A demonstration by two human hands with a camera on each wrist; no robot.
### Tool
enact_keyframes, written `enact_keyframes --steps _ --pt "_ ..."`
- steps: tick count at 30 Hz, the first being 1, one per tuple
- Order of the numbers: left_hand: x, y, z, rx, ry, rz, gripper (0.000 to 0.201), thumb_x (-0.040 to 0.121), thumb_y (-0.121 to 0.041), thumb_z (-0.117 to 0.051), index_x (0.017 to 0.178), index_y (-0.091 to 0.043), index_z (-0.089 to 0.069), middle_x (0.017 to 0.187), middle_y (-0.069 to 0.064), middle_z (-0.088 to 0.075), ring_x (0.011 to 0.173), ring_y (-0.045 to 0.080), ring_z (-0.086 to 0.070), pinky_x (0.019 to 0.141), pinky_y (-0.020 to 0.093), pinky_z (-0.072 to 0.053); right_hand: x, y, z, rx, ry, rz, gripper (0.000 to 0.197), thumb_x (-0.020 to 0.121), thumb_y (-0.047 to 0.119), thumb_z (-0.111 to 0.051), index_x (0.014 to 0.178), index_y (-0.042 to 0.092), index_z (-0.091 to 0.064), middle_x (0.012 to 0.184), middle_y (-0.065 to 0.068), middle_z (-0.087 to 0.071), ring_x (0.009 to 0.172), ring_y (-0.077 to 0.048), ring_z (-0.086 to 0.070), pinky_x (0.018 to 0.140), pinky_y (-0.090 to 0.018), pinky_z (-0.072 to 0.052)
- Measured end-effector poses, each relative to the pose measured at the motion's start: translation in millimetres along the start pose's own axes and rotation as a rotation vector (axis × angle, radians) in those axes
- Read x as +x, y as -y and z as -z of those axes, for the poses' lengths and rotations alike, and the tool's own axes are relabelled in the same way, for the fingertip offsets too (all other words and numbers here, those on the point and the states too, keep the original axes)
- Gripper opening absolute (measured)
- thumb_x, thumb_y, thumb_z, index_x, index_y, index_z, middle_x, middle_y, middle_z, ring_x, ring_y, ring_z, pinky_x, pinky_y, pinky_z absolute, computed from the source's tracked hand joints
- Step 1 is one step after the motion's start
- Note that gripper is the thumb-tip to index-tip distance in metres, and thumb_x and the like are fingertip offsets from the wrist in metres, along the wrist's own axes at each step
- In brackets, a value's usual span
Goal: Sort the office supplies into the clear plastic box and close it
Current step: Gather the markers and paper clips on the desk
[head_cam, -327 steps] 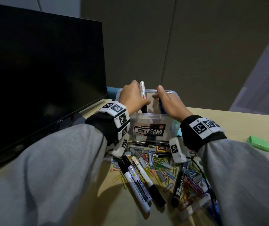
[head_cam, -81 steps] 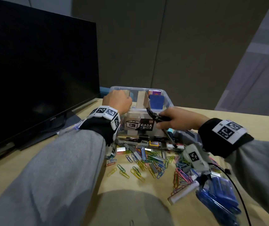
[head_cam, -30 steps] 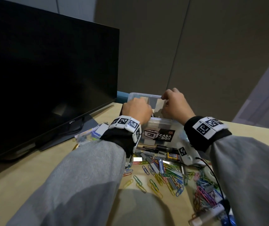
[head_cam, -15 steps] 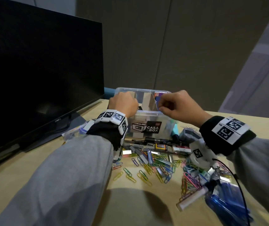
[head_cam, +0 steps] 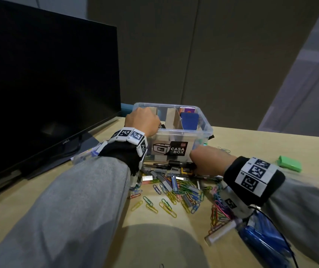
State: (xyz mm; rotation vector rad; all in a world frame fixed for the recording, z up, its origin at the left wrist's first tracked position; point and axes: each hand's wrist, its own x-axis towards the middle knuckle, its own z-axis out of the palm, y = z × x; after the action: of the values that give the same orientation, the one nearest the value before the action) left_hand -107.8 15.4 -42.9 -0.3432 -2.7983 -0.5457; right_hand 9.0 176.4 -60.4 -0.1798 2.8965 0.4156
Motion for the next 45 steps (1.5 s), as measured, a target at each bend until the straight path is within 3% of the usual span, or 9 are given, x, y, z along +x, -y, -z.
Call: enact_keyframes --steps 3,9,17,22,27,32,37,41,45 --pt "0.3 -0.3 -0.3 0.005 0.009 -0.002 0.03 0.1 -0.03 -0.039 0.099 -0.011 -0.062 0.125 0.011 -0.051 0.079 0.022 -0.055 0.069 0.036 -0.042 0.9 -1.5 -4.3 -0.027 0.027 -0.002 0.03 0.094 0.012 -0.054 0.123 0.003 -0.055 0.115 -0.015 -0.061 0.102 -0.029 -0.061 0.078 -0.032 -0.049" --pt "2.3 0.8 -3.3 0.008 -0.012 -0.01 0.031 0.101 -0.031 -0.039 0.087 -0.011 -0.059 0.109 0.006 -0.053 0.075 0.022 -0.056 0.068 0.036 -0.046 1.3 -4.4 -3.1 -0.043 0.031 0.006 0.026 0.096 0.008 -0.051 0.12 0.002 -0.056 0.115 -0.015 -0.061 0.102 -0.03 -0.061 0.085 -0.036 -0.053" --pt "3.1 0.5 -3.6 0.005 -0.019 -0.014 0.031 0.101 -0.03 -0.039 0.087 -0.012 -0.059 0.092 0.006 -0.057 0.072 0.02 -0.055 0.066 0.035 -0.045 -11.2 -1.2 20.2 0.027 -0.056 0.068 0.024 0.089 0.028 -0.055 0.105 0.011 -0.063 0.094 -0.005 -0.064 0.081 -0.022 -0.062 0.069 -0.032 -0.054" --pt "0.6 -0.5 0.4 0.023 -0.005 -0.01 0.028 0.101 -0.025 -0.039 0.095 -0.009 -0.061 0.094 0.007 -0.057 0.078 0.023 -0.056 0.068 0.035 -0.043 -30.0 -11.6 80.0 0.415 -0.23 0.194 0.009 0.09 0.02 -0.061 0.098 0.017 -0.065 0.077 0.009 -0.06 0.063 0.002 -0.053 0.061 -0.017 -0.045" --pt "-0.7 0.1 1.4 -0.007 -0.022 -0.011 0.023 0.1 -0.021 -0.04 0.095 -0.011 -0.06 0.113 0.012 -0.058 0.08 0.023 -0.056 0.068 0.036 -0.042 -38.2 -40.3 113.1 1.16 -0.521 0.18 0.011 0.086 0.014 -0.07 0.091 0.005 -0.065 0.067 0.003 -0.058 0.053 -0.006 -0.049 0.046 -0.016 -0.038" --pt "-0.8 -0.4 0.7 -0.003 -0.019 -0.009 0.022 0.1 -0.023 -0.041 0.094 -0.011 -0.059 0.112 0.012 -0.059 0.078 0.022 -0.055 0.066 0.035 -0.041 6.7 -40.0 98.4 1.409 -0.83 0.038 0.013 0.097 0.021 -0.057 0.09 0.01 -0.06 0.07 0.006 -0.057 0.06 -0.006 -0.055 0.055 -0.023 -0.048" --pt "-0.9 0.0 1.7 -0.018 -0.021 -0.004 0.02 0.098 -0.02 -0.039 0.089 -0.014 -0.056 0.113 0.014 -0.059 0.078 0.023 -0.056 0.068 0.037 -0.045 47.7 -24.0 85.8 1.356 -0.839 -0.042 0.012 0.098 0.019 -0.055 0.107 0.012 -0.052 0.096 -0.006 -0.063 0.086 -0.023 -0.07 0.063 -0.029 -0.059" --pt "-3.0 -1.0 5.2 0.006 -0.008 -0.008 0.023 0.099 -0.019 -0.039 0.102 -0.01 -0.06 0.109 0.012 -0.06 0.082 0.023 -0.051 0.07 0.037 -0.041 68.9 -13.9 76.1 1.074 -0.861 -0.14 0.032 0.094 0.022 -0.061 0.117 0.01 -0.043 0.098 -0.003 -0.056 0.091 -0.026 -0.064 0.081 -0.045 -0.056" --pt "-3.0 -2.0 4.4 0.011 -0.022 -0.003 0.024 0.1 -0.022 -0.039 0.101 -0.01 -0.06 0.105 0.009 -0.056 0.081 0.023 -0.053 0.068 0.036 -0.039 77.6 -9.7 69.2 0.912 -0.795 -0.125 0.031 0.094 0.024 -0.06 0.117 0.01 -0.043 0.101 -0.007 -0.06 0.091 -0.029 -0.064 0.084 -0.05 -0.053"
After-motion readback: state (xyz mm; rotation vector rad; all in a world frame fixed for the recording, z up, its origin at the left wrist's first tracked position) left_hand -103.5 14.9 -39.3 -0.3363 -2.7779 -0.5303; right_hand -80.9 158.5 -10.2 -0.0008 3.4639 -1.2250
